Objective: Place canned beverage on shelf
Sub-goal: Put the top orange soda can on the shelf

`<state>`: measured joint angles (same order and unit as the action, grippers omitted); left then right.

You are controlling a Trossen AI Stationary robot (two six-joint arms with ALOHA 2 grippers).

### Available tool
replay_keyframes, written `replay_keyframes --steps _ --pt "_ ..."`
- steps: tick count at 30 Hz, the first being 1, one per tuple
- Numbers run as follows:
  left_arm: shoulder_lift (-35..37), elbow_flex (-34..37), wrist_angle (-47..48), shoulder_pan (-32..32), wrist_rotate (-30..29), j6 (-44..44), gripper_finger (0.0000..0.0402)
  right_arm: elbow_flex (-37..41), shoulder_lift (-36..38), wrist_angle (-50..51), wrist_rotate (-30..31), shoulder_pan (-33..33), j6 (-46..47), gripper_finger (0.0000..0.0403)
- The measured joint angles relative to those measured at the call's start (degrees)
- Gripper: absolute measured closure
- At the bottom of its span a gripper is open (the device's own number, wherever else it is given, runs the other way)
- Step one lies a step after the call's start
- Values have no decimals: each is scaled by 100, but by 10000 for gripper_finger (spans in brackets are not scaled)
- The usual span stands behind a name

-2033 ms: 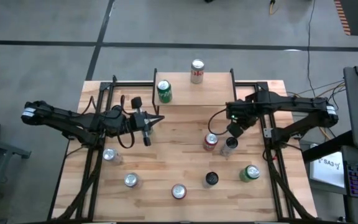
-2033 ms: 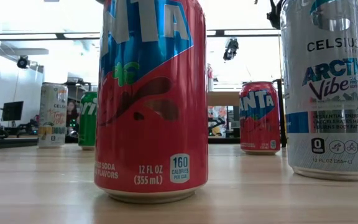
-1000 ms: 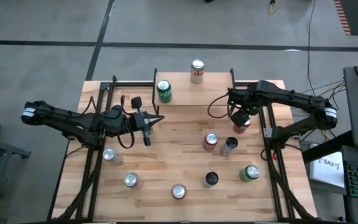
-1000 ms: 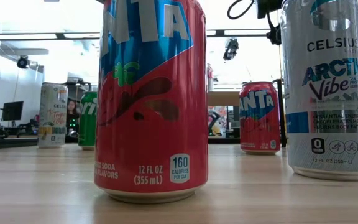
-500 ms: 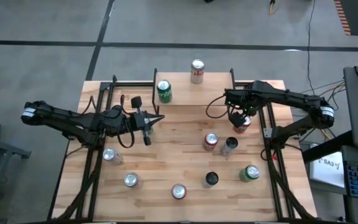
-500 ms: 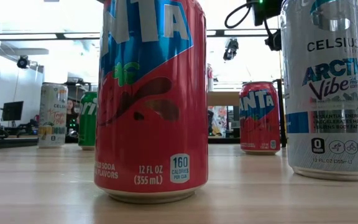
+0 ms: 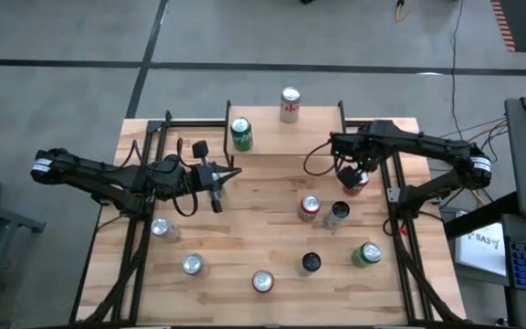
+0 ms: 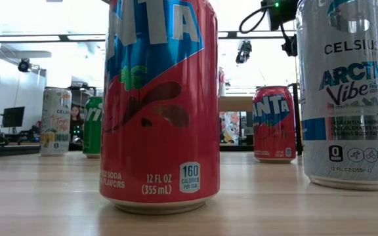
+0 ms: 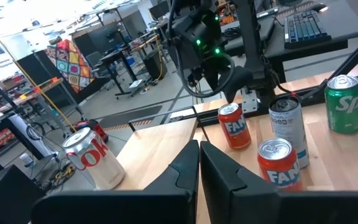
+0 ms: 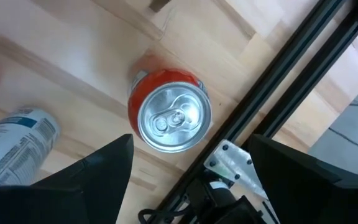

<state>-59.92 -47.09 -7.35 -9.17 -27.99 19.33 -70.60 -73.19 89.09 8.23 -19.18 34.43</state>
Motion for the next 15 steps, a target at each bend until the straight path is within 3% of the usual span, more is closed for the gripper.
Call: replay_keyframes --steps 15 --pt "0 0 4 7 0 -30 402 688 -7 -679 -94 -11 -1 92"
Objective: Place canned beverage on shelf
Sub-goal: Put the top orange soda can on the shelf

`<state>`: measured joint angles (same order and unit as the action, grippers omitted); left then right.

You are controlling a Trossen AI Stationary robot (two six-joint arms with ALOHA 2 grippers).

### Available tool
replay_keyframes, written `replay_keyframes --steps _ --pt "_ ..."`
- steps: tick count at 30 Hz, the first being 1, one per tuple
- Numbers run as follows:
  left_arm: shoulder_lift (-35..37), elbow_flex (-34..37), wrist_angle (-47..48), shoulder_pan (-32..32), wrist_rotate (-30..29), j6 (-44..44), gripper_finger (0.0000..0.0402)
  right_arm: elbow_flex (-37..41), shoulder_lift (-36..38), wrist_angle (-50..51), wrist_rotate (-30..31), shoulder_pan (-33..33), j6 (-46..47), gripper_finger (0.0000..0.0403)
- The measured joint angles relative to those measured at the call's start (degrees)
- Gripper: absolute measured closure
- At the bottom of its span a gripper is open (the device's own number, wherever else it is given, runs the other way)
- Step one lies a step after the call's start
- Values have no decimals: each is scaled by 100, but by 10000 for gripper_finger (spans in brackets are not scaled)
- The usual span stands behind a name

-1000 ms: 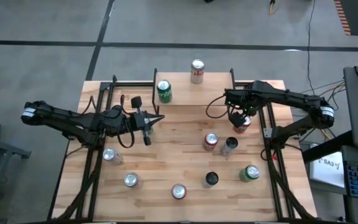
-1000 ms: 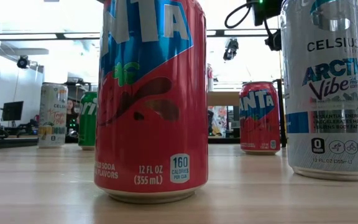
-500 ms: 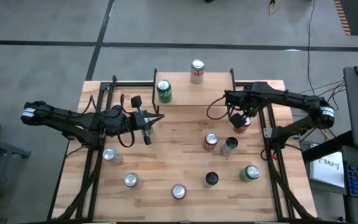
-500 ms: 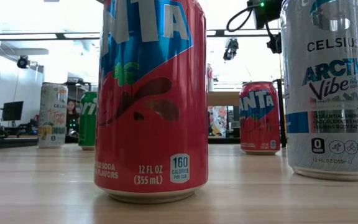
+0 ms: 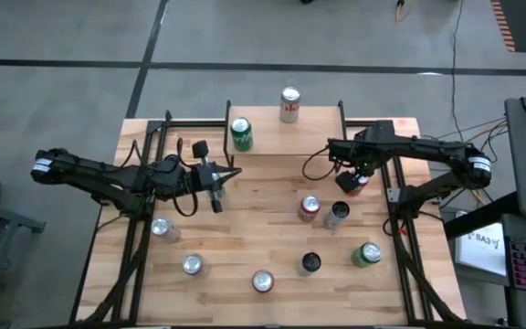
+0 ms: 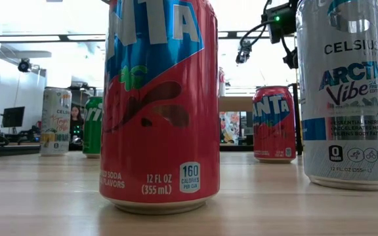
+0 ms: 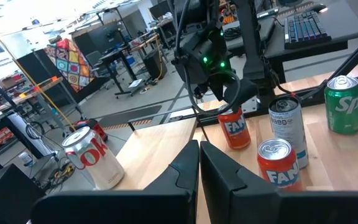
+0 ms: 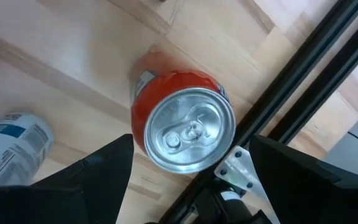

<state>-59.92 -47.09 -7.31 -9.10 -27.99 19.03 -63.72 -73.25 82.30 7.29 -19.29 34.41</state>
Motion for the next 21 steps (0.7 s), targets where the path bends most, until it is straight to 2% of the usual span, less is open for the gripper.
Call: replay_keyframes --steps 21 --pt "0 0 2 0 0 0 402 758 15 -1040 -225 -514 -448 91"
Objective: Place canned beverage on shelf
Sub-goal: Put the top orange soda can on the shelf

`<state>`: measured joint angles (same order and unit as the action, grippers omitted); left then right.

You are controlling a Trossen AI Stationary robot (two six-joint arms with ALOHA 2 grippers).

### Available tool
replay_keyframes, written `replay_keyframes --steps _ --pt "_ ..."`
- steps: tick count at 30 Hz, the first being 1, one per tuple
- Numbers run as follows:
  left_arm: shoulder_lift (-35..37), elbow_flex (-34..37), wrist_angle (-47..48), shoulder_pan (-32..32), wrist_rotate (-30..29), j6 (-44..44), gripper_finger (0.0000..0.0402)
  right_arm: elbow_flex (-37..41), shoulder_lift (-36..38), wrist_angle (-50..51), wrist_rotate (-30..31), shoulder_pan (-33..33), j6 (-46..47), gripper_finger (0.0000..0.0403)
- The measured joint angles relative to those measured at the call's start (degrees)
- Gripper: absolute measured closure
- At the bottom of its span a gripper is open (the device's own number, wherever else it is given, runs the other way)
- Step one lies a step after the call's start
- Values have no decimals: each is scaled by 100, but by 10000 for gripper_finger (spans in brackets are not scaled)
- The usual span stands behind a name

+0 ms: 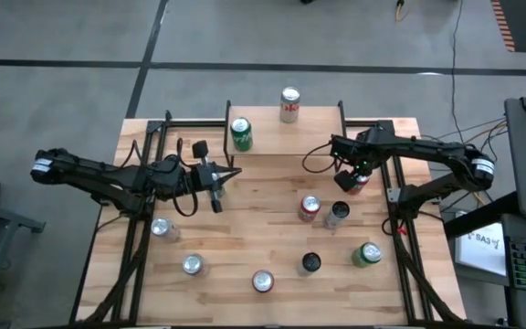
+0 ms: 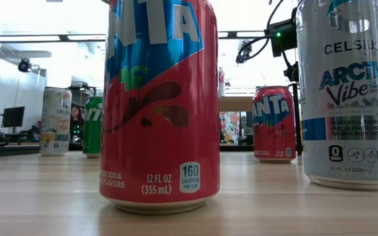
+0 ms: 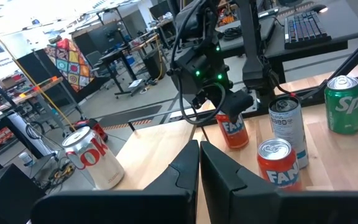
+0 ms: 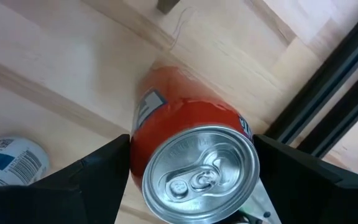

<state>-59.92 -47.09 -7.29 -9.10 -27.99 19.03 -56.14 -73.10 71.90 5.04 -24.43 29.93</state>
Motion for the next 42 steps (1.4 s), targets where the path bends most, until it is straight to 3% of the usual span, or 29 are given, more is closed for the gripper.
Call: replay_keyframes --steps 22,42 --pt "0 0 0 0 0 0 402 280 -15 -661 -52 0 4 93" --pt "0 0 13 0 0 -2 402 280 -15 -682 -52 0 4 103"
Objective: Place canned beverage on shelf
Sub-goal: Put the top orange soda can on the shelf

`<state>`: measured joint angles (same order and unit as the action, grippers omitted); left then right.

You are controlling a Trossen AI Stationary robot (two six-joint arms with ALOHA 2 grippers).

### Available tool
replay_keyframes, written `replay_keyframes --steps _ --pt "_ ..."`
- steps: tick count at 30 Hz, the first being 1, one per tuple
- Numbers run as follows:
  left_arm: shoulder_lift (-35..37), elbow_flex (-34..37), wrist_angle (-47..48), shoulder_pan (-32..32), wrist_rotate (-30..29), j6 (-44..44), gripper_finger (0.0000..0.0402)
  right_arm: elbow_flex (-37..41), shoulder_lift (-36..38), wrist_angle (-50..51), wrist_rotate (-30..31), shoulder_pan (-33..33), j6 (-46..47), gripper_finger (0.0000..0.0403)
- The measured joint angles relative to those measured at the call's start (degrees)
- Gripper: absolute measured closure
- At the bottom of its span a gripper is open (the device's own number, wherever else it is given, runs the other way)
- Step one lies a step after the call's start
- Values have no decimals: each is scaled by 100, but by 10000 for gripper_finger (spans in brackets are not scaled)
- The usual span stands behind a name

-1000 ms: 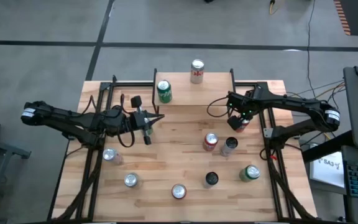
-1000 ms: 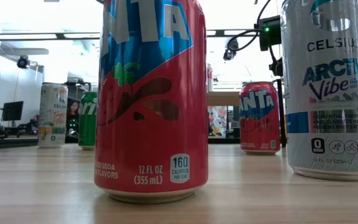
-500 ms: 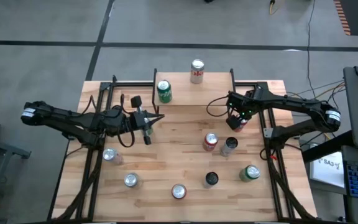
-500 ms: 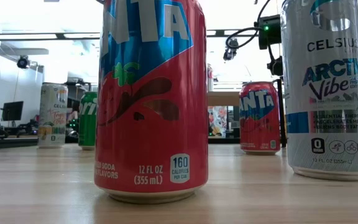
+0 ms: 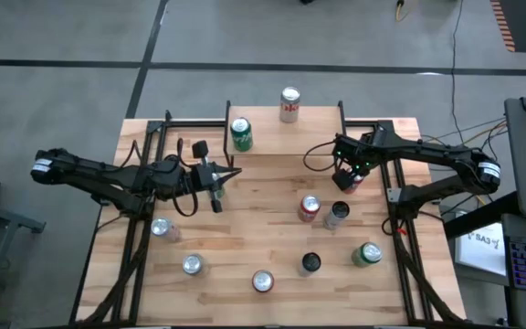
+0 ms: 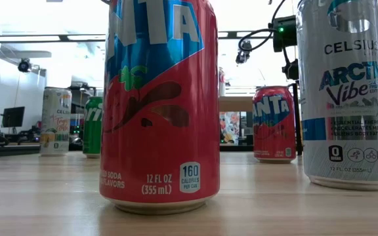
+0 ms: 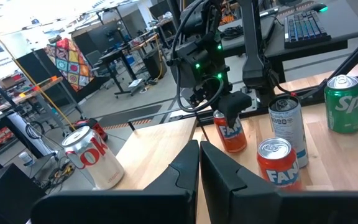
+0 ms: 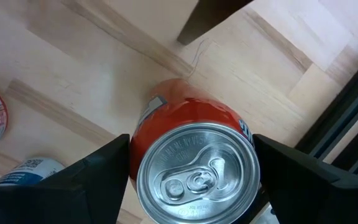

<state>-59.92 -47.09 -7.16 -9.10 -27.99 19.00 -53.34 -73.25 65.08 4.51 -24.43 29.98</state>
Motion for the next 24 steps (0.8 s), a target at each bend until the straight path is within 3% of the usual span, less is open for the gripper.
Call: replay_keyframes --steps 24 --pt "0 0 -17 0 0 0 402 12 -2 -69 7 2 39 124"
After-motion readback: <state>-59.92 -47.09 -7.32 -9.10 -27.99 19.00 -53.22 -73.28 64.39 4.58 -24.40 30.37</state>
